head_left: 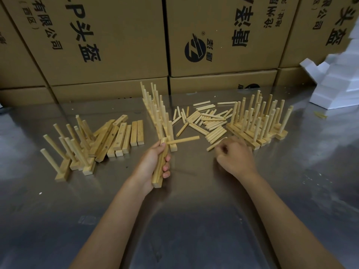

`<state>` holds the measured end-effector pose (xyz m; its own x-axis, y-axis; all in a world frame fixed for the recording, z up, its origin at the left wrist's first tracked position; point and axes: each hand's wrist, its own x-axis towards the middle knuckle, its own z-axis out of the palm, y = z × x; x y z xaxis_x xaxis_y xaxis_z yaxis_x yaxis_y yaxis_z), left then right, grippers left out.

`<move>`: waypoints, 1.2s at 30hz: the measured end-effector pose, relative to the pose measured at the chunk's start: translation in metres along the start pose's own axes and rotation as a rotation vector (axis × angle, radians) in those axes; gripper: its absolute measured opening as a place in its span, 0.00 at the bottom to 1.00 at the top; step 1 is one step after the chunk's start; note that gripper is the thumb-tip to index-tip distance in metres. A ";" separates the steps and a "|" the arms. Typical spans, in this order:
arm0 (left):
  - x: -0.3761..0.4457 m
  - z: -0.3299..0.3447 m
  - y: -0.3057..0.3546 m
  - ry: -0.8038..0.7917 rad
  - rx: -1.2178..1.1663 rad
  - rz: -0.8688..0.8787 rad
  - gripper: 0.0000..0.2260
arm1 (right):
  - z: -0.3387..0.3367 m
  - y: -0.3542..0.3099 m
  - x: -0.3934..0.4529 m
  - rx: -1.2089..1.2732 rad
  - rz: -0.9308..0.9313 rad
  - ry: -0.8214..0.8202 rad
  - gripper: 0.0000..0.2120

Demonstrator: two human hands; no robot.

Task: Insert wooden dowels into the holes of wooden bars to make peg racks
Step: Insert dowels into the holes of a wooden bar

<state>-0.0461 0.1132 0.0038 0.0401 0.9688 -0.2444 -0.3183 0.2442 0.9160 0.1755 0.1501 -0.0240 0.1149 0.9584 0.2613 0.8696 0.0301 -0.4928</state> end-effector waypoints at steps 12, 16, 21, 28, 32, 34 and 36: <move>-0.004 0.000 0.002 0.027 -0.044 -0.031 0.10 | -0.010 -0.008 -0.012 0.047 0.041 -0.106 0.04; -0.005 0.001 0.003 0.015 0.030 -0.031 0.11 | -0.017 -0.026 -0.018 -0.025 0.058 -0.250 0.07; -0.003 -0.001 0.003 -0.002 0.037 -0.027 0.10 | -0.016 -0.049 -0.033 0.032 -0.099 -0.274 0.06; -0.001 0.002 -0.002 0.004 0.076 -0.015 0.11 | -0.003 -0.068 -0.047 0.553 -0.342 -0.305 0.02; -0.002 0.000 0.001 0.001 0.069 -0.050 0.12 | -0.003 -0.066 -0.048 0.454 -0.385 -0.232 0.06; -0.002 0.000 0.001 -0.009 0.078 -0.045 0.12 | -0.004 -0.066 -0.048 0.447 -0.417 -0.227 0.07; -0.002 0.001 -0.001 -0.024 0.123 -0.035 0.14 | -0.003 -0.067 -0.050 0.418 -0.475 -0.217 0.07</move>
<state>-0.0444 0.1108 0.0037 0.0723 0.9600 -0.2706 -0.1978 0.2797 0.9395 0.1132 0.0996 -0.0021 -0.3720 0.8477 0.3781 0.5377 0.5288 -0.6567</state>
